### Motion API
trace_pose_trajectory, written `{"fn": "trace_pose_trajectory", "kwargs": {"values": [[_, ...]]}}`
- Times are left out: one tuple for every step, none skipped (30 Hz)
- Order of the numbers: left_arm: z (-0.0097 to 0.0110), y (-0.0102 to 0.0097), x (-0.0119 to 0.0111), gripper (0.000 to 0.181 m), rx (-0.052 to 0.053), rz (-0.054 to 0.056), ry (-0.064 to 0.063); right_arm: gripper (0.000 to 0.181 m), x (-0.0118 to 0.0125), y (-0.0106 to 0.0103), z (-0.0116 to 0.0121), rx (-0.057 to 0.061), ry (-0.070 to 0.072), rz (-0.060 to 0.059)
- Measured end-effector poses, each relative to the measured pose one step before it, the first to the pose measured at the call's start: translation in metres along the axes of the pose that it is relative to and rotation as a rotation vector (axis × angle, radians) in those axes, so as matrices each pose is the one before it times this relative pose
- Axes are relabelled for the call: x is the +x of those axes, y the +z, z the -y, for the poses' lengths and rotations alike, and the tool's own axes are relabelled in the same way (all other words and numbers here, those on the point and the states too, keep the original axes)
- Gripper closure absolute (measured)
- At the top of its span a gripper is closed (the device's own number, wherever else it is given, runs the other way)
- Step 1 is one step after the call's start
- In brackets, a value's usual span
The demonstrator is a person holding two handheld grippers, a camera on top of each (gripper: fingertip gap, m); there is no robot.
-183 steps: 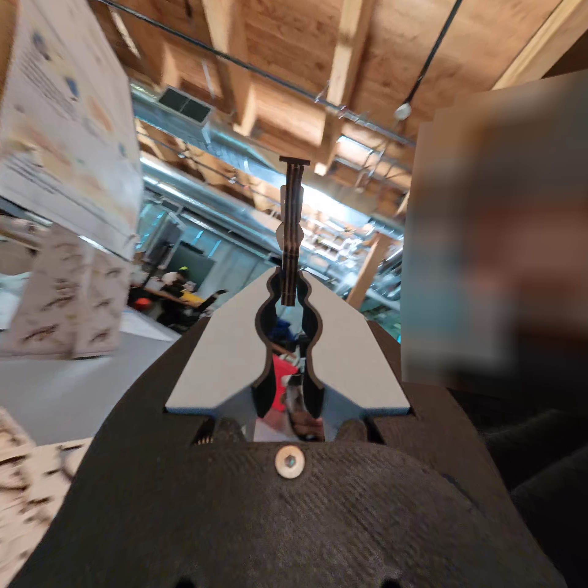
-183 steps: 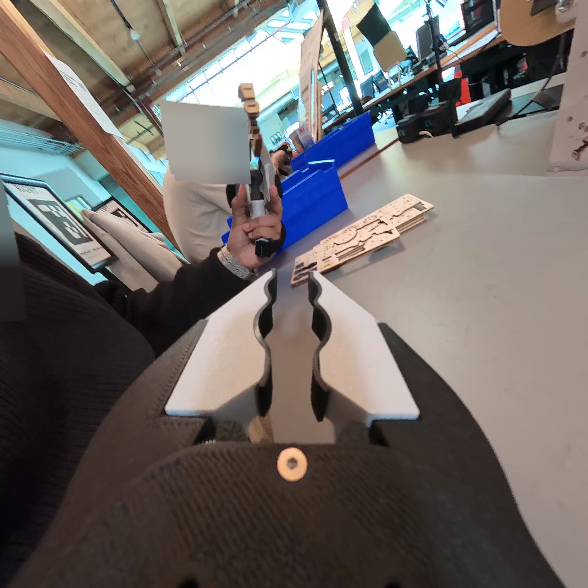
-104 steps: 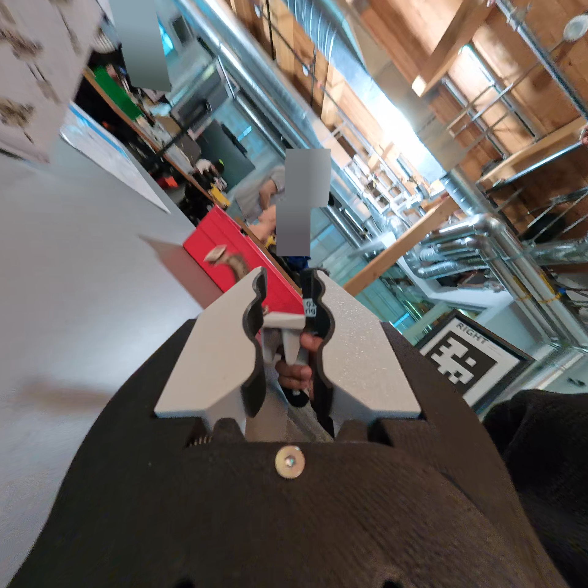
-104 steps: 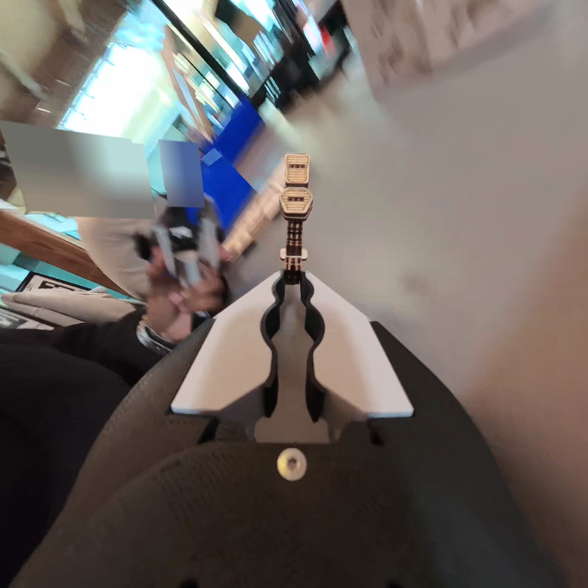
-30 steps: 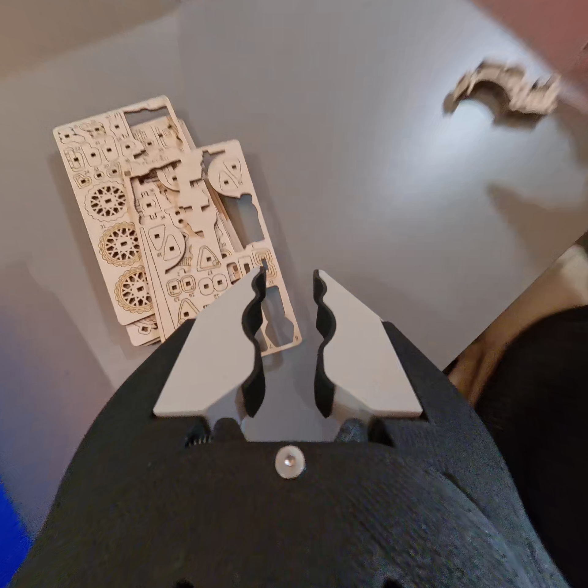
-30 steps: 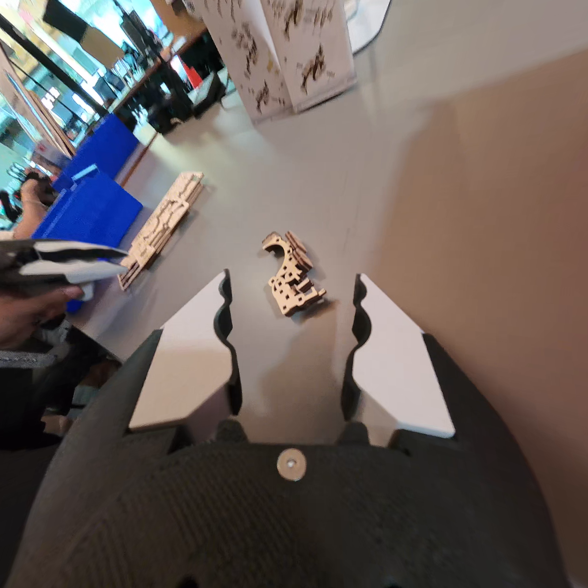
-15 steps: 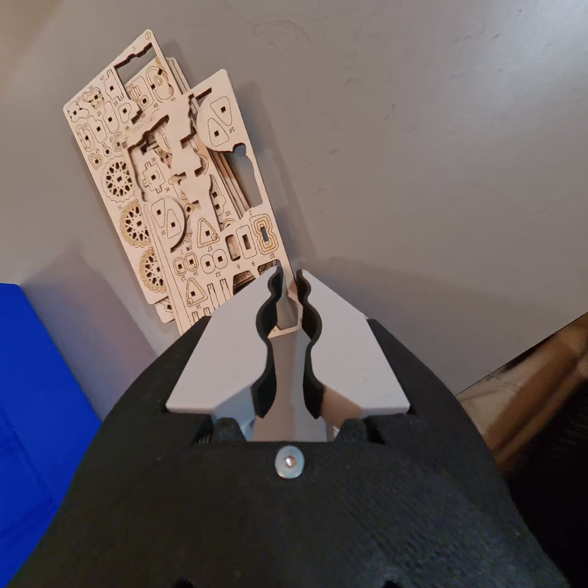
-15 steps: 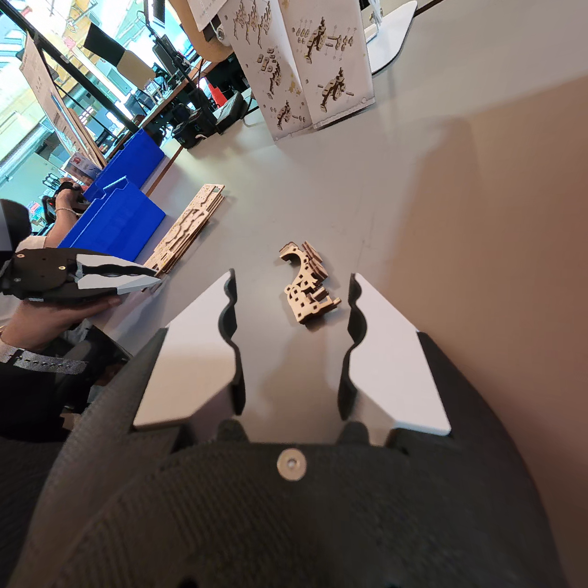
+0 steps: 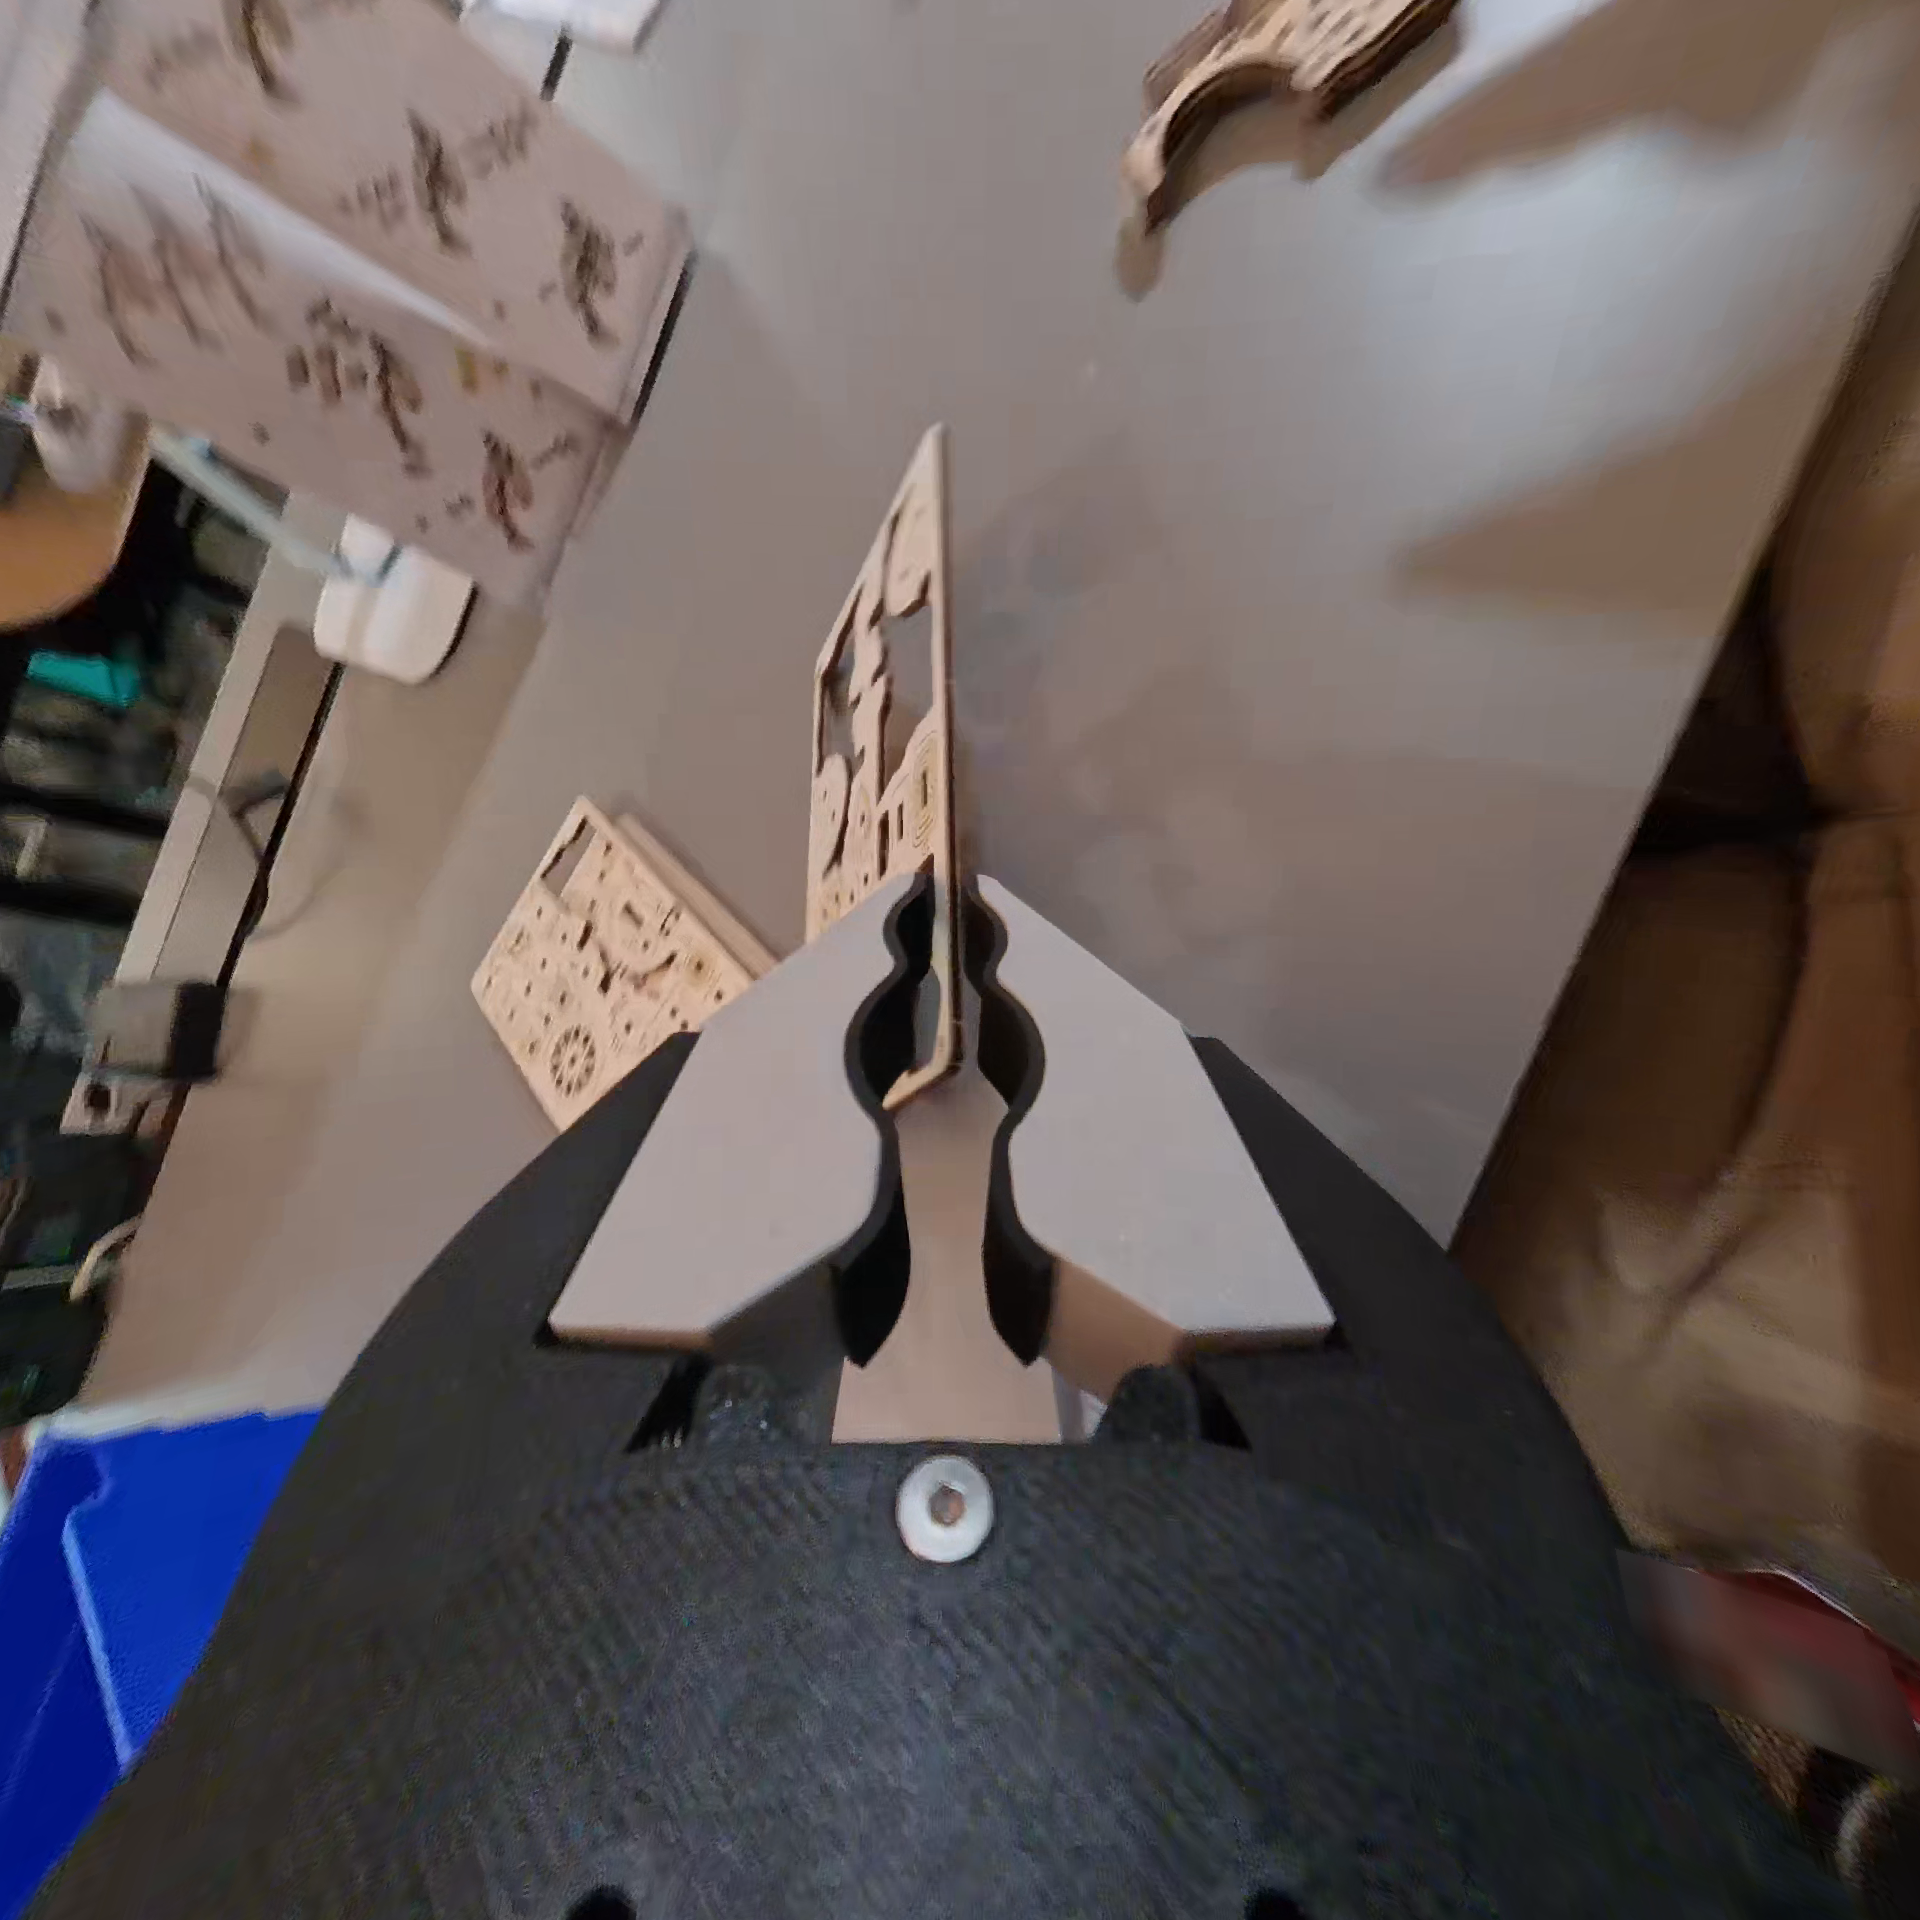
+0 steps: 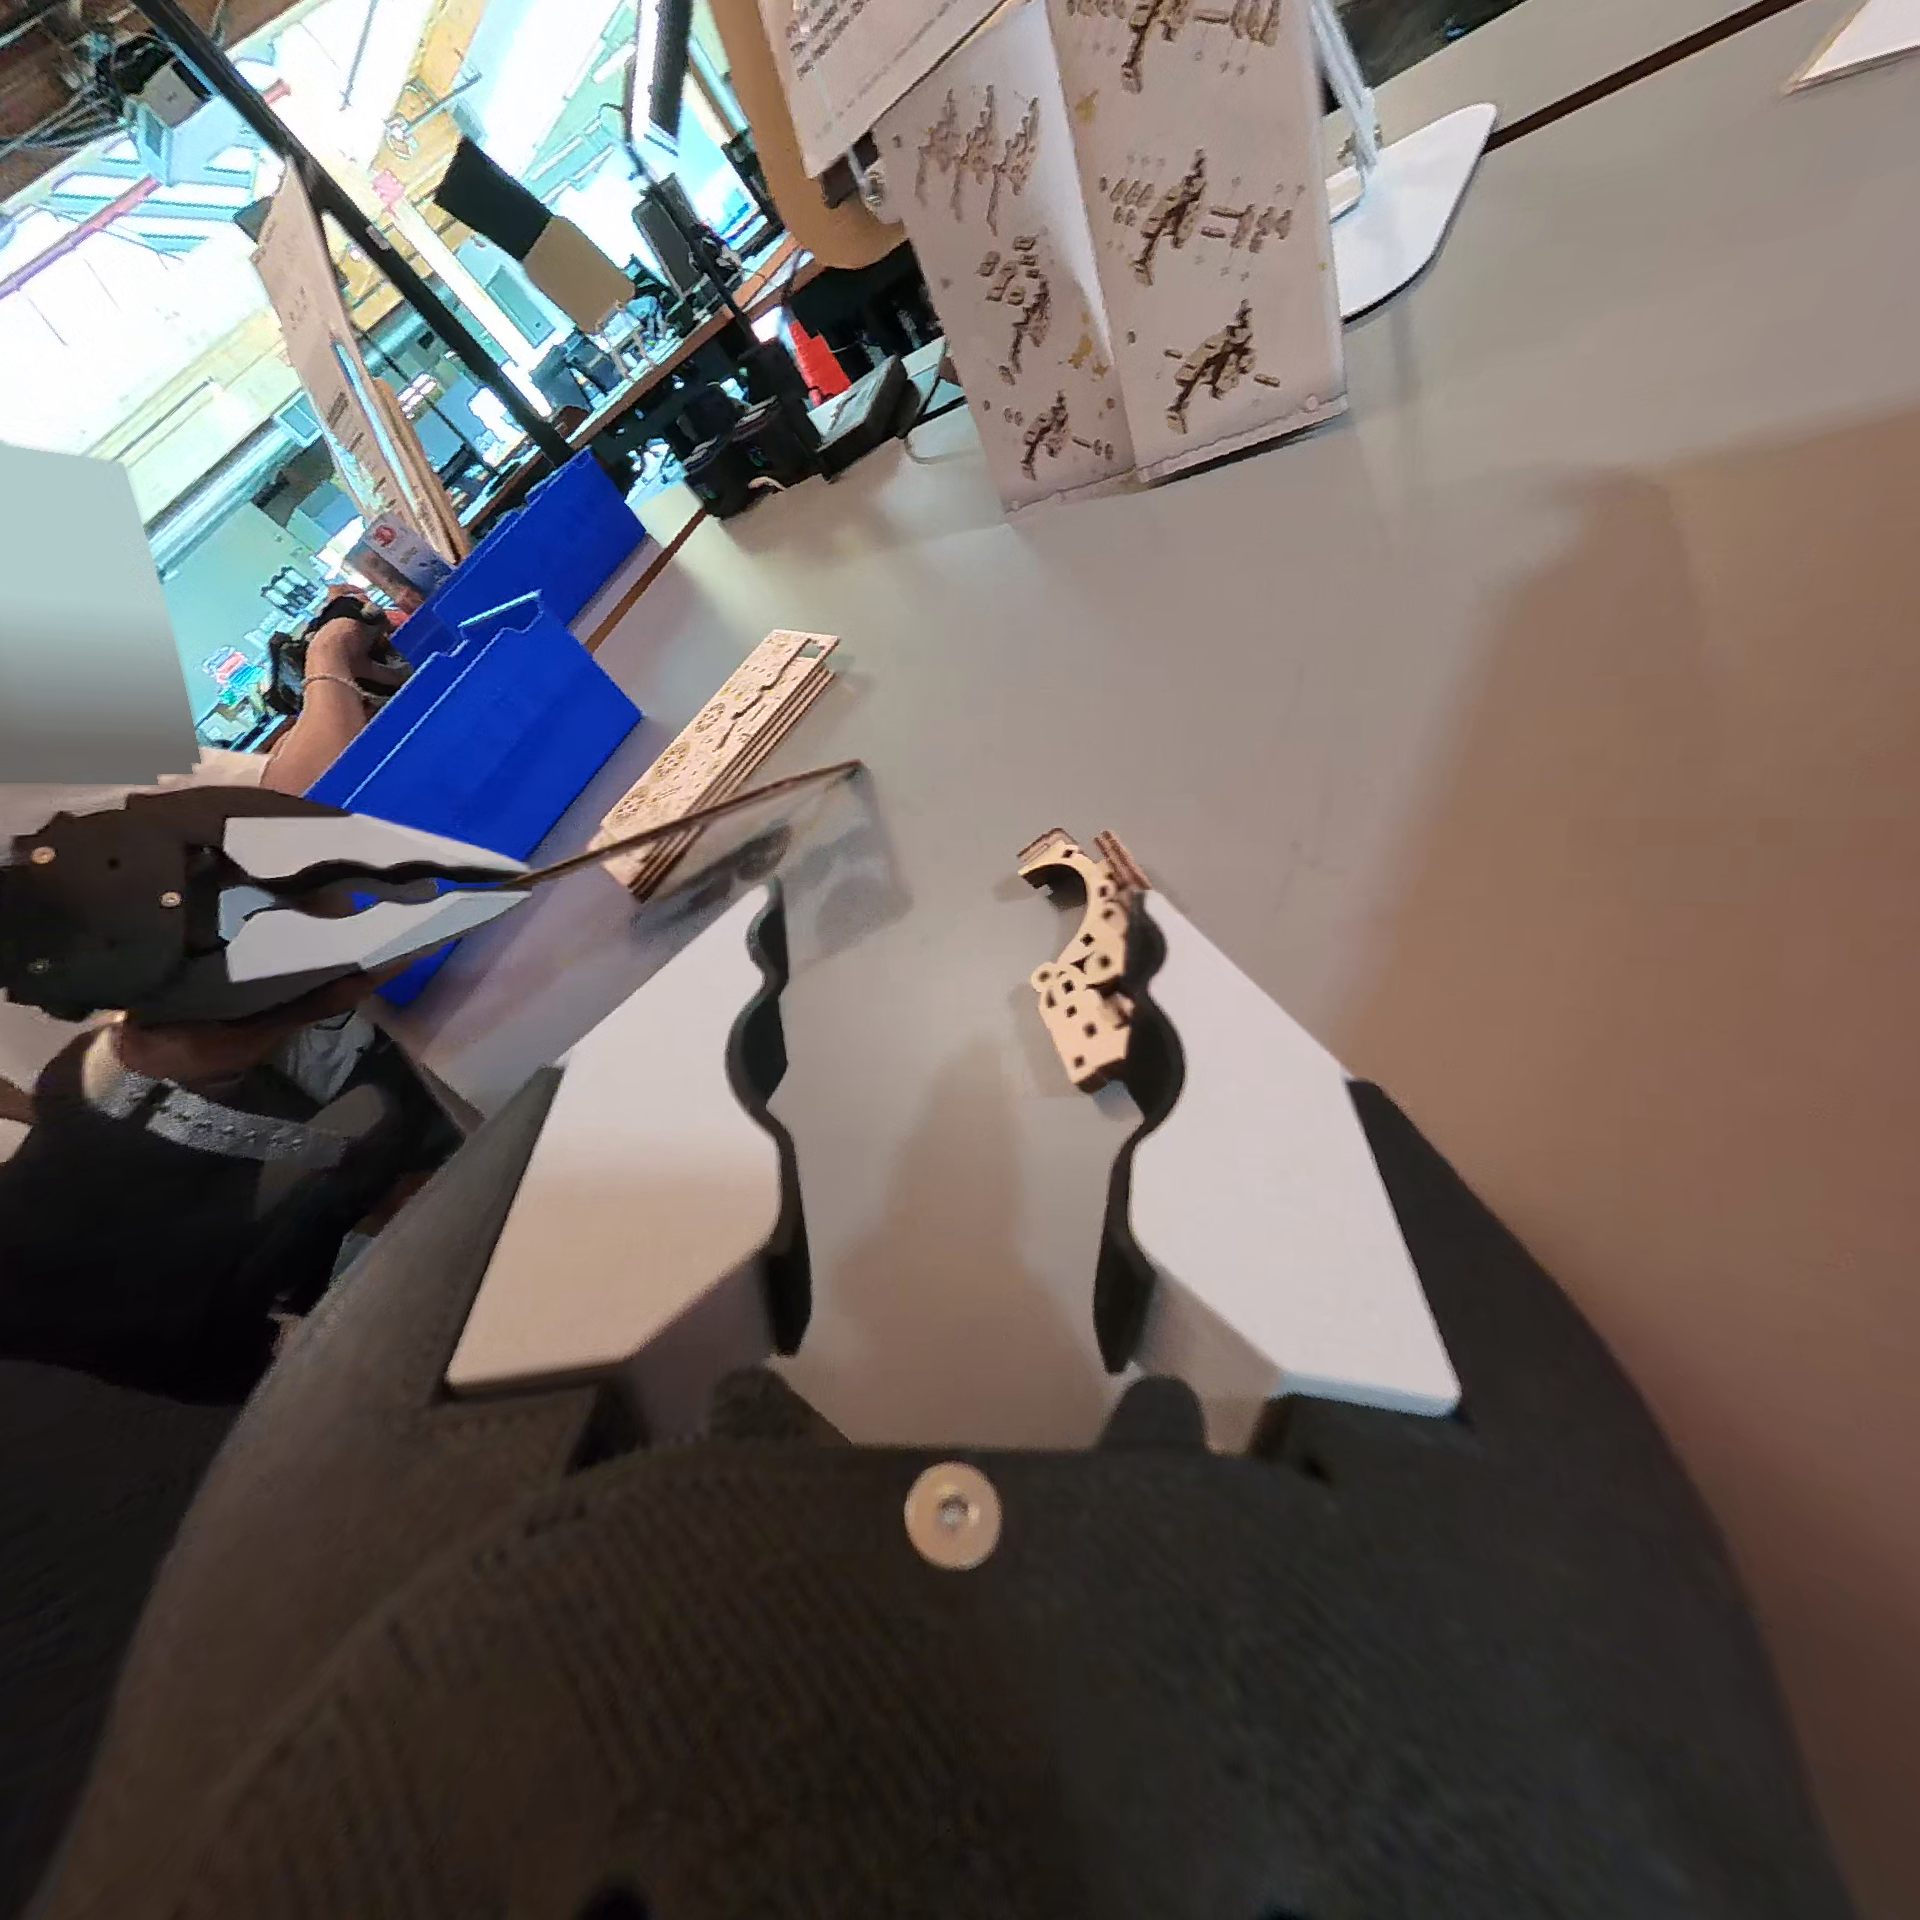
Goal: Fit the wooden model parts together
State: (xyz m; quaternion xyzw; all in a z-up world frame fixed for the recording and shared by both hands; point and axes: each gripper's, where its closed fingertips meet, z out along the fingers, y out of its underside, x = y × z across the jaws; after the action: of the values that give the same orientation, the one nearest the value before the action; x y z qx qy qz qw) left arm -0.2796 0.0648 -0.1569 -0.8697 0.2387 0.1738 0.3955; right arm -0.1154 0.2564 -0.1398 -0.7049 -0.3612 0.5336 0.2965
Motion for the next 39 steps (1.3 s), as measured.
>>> {"fn": "trace_pose_trajectory", "kwargs": {"values": [[0.00654,-0.00194,0.00334,0.179,0.0450,-0.0131,0.0147,0.117,-0.00490,0.00095,-0.00072,-0.0020,-0.0069,0.0169],[0.00688,-0.00214,0.00104,0.179,0.0437,0.0010,0.0099,0.116,-0.00594,0.00162,-0.00104,-0.0043,-0.0106,0.0195],[0.00775,-0.00240,0.00212,0.179,0.0462,-0.0085,0.0028,0.114,-0.00725,0.00224,-0.00164,-0.0069,-0.0153,0.0235],[0.00789,-0.00235,0.00120,0.179,0.0442,-0.0080,-0.0095,0.113,-0.00899,0.00276,-0.00187,-0.0091,-0.0232,0.0303],[0.00853,-0.00215,0.00346,0.179,0.0476,-0.0296,-0.0244,0.112,-0.01025,0.00309,-0.00181,-0.0098,-0.0335,0.0320],[0.00744,-0.00179,0.00170,0.180,0.0413,-0.0237,-0.0389,0.111,-0.00999,0.00321,-0.00148,-0.0099,-0.0439,0.0237],[0.00595,-0.00161,0.00085,0.180,0.0346,-0.0182,-0.0338,0.111,-0.00966,0.00301,-0.00075,-0.0078,-0.0541,0.0173],[0.00498,-0.00176,0.00166,0.180,0.0318,-0.0202,-0.0233,0.111,-0.00942,0.00256,0.00029,-0.0035,-0.0606,0.0128],[0.00437,-0.00174,0.00191,0.180,0.0298,-0.0208,-0.0207,0.111,-0.00855,0.00208,0.00118,-0.0014,-0.0630,0.0065],[0.00386,-0.00142,0.00227,0.180,0.0253,-0.0232,-0.0202,0.111,-0.00782,0.00154,0.00151,-0.0014,-0.0641,0.0029],[0.00392,-0.00123,0.00310,0.180,0.0239,-0.0260,-0.0161,0.112,-0.00665,0.00114,0.00133,-0.0033,-0.0643,-0.0014],[0.00338,-0.00064,0.00327,0.180,0.0184,-0.0245,-0.0126,0.113,-0.00530,0.00083,0.00120,-0.0056,-0.0640,-0.0075],[0.00291,0.00008,0.00412,0.180,0.0130,-0.0283,-0.0116,0.114,-0.00456,0.00064,0.00135,-0.0053,-0.0622,-0.0096],[0.00310,0.00048,0.00540,0.180,0.0142,-0.0351,-0.0128,0.115,-0.00438,0.00067,0.00127,-0.0048,-0.0582,-0.0074],[0.00319,0.00078,0.00530,0.180,0.0162,-0.0350,-0.0144,0.115,-0.00394,0.00088,0.00091,-0.0059,-0.0514,-0.0064],[0.00354,0.00082,0.00604,0.180,0.0197,-0.0395,-0.0151,0.115,-0.00366,0.00107,0.00033,-0.0072,-0.0424,-0.0045],[0.00309,0.00097,0.00587,0.180,0.0175,-0.0400,-0.0164,0.115,-0.00327,0.00099,-0.00014,-0.0069,-0.0306,-0.0005],[0.00250,0.00082,0.00483,0.180,0.0150,-0.0344,-0.0164,0.116,-0.00285,0.00098,-0.00054,-0.0054,-0.0143,0.0058],[0.00209,0.00047,0.00411,0.180,0.0144,-0.0311,-0.0154,0.119,-0.00382,0.00089,-0.00116,-0.0042,0.0058,0.0226],[0.00228,0.00012,0.00311,0.180,0.0170,-0.0255,-0.0155,0.122,-0.00629,0.00092,-0.00183,-0.0047,0.0272,0.0511],[0.00231,-0.00026,0.00284,0.180,0.0197,-0.0265,-0.0185,0.125,-0.00778,0.00095,-0.00274,-0.0068,0.0469,0.0717],[0.00256,-0.00056,0.00364,0.180,0.0216,-0.0348,-0.0236,0.129,-0.00599,0.00073,-0.00239,-0.0027,0.0602,0.0666],[0.00231,-0.00049,0.00357,0.181,0.0206,-0.0359,-0.0256,0.130,-0.00372,0.00024,-0.00071,0.0088,0.0617,0.0541],[0.00197,-0.00055,0.00321,0.181,0.0185,-0.0333,-0.0249,0.136,-0.00398,-0.00069,0.00108,0.0179,0.0537,0.0538],[0.00138,-0.00035,0.00211,0.180,0.0153,-0.0276,-0.0263,0.148,-0.00425,-0.00127,0.00208,0.0205,0.0430,0.0524],[0.00094,-0.00015,-0.00073,0.180,0.0129,-0.0092,-0.0277,0.159,-0.00399,-0.00158,0.00228,0.0183,0.0322,0.0453],[0.00050,-0.00004,-0.00314,0.180,0.0125,0.0063,-0.0246,0.167,-0.00324,-0.00131,0.00183,0.0139,0.0216,0.0347],[0.00043,0.00007,-0.00299,0.180,0.0134,0.0063,-0.0196,0.170,-0.00178,-0.00070,0.00072,0.0067,0.0124,0.0190],[0.00079,-0.00002,-0.00580,0.179,0.0162,0.0250,-0.0218,0.174,-0.00090,0.00000,-0.00023,-0.0006,0.0041,0.0075],[0.00026,-0.00007,-0.00987,0.174,0.0120,0.0497,-0.0252,0.177,-0.00070,0.00040,-0.00012,-0.0003,-0.0024,0.0013],[0.00085,-0.00045,-0.01114,0.166,0.0156,0.0581,-0.0248,0.179,0.00052,0.00057,0.00047,0.0020,-0.0080,-0.0102],[0.00317,-0.00141,-0.01043,0.153,0.0308,0.0537,-0.0225,0.179,0.00142,0.00028,0.00101,0.0032,-0.0134,-0.0189],[0.00560,-0.00272,-0.01234,0.144,0.0462,0.0644,-0.0353,0.180,0.00157,-0.00027,0.00180,0.0057,-0.0192,-0.0224],[0.00707,-0.00323,-0.00997,0.141,0.0570,0.0448,-0.0496,0.179,0.00309,-0.00077,0.00260,0.0076,-0.0324,-0.0376],[0.00716,-0.00288,-0.00580,0.138,0.0591,0.0119,-0.0650,0.180,0.00408,-0.00148,0.00333,0.0084,-0.0522,-0.0521],[0.00561,-0.00210,-0.00432,0.136,0.0501,-0.0008,-0.0750,0.180,0.00373,-0.00156,0.00446,0.0106,-0.0640,-0.0572],[0.00370,-0.00115,-0.00250,0.138,0.0432,-0.0108,-0.0743,0.180,0.00330,-0.00158,0.00511,0.0124,-0.0646,-0.0591],[0.00199,-0.00016,0.00016,0.139,0.0337,-0.0250,-0.0663,0.180,0.00391,-0.00140,0.00500,0.0091,-0.0602,-0.0645],[0.00085,0.00068,0.00202,0.141,0.0241,-0.0319,-0.0564,0.180,0.00365,-0.00113,0.00450,0.0066,-0.0559,-0.0637]]}}
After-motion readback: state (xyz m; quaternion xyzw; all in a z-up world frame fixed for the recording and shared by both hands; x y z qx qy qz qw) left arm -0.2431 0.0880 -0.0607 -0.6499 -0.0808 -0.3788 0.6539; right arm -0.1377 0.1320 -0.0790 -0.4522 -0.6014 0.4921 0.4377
